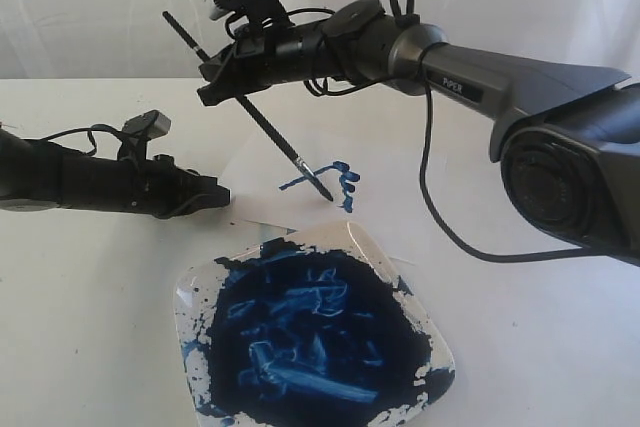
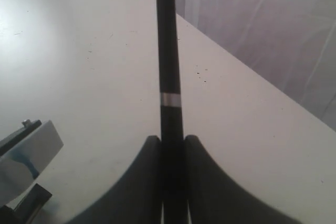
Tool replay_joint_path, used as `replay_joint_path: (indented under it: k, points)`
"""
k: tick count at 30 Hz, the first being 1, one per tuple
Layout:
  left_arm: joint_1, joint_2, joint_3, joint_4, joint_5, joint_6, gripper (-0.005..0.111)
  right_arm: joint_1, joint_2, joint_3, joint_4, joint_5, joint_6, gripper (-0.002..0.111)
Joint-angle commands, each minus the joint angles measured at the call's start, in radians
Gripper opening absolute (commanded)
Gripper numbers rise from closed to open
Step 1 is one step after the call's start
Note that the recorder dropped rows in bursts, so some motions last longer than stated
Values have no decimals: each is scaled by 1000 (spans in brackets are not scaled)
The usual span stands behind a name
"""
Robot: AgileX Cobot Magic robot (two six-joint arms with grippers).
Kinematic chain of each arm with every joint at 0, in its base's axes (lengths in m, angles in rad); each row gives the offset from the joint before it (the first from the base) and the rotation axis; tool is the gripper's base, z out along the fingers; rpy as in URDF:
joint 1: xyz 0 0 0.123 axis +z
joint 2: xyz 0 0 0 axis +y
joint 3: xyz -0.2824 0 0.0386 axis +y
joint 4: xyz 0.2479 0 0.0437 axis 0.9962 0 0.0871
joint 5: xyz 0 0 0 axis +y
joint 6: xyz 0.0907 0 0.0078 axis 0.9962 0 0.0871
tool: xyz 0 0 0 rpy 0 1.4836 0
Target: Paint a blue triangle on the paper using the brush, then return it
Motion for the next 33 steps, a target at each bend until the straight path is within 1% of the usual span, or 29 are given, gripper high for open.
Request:
replay_joint_path:
  k: [1,8,14,20,23,33]
  points:
    - [-6,4,-2,11,-9,3,0,1,-7,-1,12,-7,-12,0]
    - [-6,4,-2,11,-9,3,0,-2,-27,-6,4,16,-5,0]
    - [-6,4,-2,11,-9,3,0,-13,-43,-4,-5,75,24,0]
    - [-6,4,-2,11,-9,3,0,-26,-43,-4,-156,107,138,0]
    - [-6,4,-2,11,-10,3,0,-26,-43,-4,-185,121,149,0]
    - [-6,4,-2,11,-12,3,0,-26,-26,-4,-181,124,150,0]
